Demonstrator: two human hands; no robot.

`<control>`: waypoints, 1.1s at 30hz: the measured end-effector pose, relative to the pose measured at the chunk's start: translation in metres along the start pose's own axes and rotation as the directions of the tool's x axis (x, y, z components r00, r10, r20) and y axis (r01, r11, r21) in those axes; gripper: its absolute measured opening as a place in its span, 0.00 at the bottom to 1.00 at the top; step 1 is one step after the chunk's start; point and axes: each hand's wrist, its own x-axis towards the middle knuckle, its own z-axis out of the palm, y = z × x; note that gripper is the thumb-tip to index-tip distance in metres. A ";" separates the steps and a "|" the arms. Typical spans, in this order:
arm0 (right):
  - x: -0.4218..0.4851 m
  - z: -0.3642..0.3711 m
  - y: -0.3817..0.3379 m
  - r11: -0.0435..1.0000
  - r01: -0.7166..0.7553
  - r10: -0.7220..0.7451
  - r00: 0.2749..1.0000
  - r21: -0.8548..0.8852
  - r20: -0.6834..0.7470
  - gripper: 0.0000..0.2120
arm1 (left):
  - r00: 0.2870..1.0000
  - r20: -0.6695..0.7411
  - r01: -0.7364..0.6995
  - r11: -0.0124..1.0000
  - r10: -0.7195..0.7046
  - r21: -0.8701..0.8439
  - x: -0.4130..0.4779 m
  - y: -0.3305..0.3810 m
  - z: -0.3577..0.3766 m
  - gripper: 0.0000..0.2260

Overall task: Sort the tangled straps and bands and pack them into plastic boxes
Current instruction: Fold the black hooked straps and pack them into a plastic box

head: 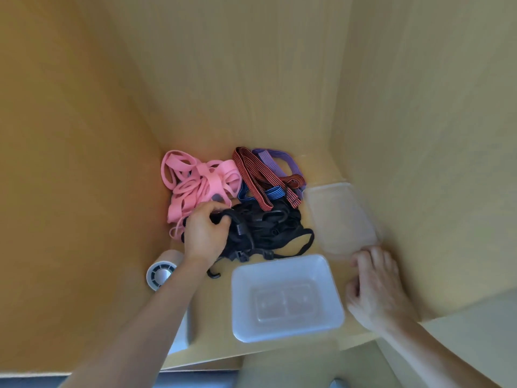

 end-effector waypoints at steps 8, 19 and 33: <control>0.002 -0.008 -0.001 0.996 -0.027 0.019 0.995 0.086 0.097 0.16 | 0.960 0.159 0.250 0.963 -0.232 -0.103 0.028 0.037 -0.044 0.07; 0.004 -0.008 0.003 0.994 0.004 -0.017 0.993 0.111 0.117 0.16 | 0.859 0.230 0.511 0.776 -0.456 -0.369 0.048 0.060 -0.077 0.10; 0.012 0.005 0.011 0.989 0.056 -0.055 0.998 0.134 -0.011 0.07 | 0.798 0.305 0.589 0.565 -0.520 -0.578 0.074 0.090 -0.112 0.16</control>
